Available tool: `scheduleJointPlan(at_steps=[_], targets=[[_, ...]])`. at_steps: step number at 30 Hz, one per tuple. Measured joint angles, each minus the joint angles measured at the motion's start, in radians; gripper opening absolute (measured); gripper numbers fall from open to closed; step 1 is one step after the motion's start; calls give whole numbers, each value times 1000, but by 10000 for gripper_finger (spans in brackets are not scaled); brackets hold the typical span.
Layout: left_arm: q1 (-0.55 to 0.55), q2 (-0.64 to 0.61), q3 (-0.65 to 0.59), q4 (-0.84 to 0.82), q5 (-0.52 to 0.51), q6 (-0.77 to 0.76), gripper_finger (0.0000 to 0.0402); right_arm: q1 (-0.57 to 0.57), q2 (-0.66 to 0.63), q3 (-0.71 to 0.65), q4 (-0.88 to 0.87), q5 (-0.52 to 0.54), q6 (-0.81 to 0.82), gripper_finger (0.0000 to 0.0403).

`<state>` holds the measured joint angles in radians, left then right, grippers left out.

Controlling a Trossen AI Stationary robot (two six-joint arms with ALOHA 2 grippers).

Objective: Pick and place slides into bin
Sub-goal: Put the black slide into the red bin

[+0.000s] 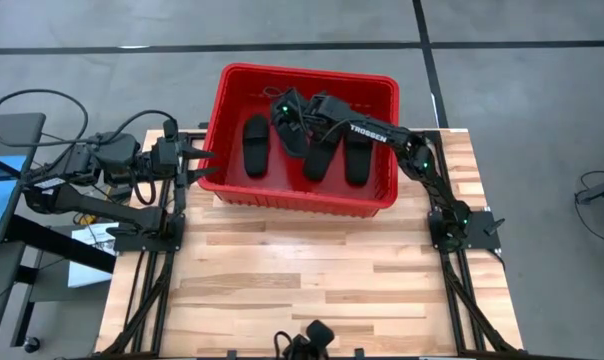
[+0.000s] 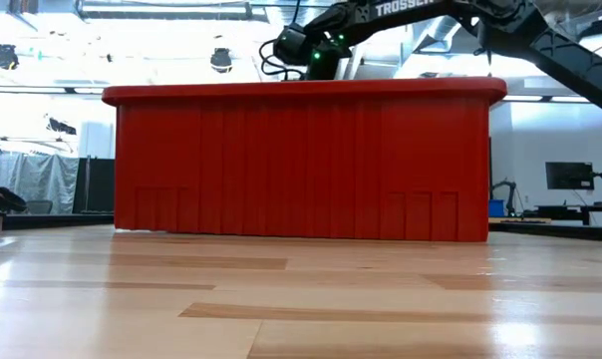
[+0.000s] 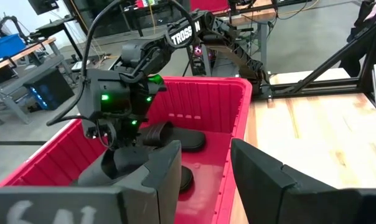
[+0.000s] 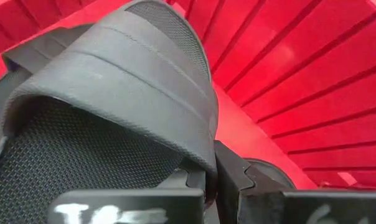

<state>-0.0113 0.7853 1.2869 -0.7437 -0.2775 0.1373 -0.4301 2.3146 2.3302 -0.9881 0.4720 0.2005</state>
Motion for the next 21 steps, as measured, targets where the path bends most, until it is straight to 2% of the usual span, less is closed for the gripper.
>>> scheduleJointPlan(at_steps=[8,21], targets=[[0,0,0,0,0,-2,132,4,0,0,1,-47,-16,9],[0,0,0,0,0,-2,132,-7,-2,0,23,-72,-17,84]])
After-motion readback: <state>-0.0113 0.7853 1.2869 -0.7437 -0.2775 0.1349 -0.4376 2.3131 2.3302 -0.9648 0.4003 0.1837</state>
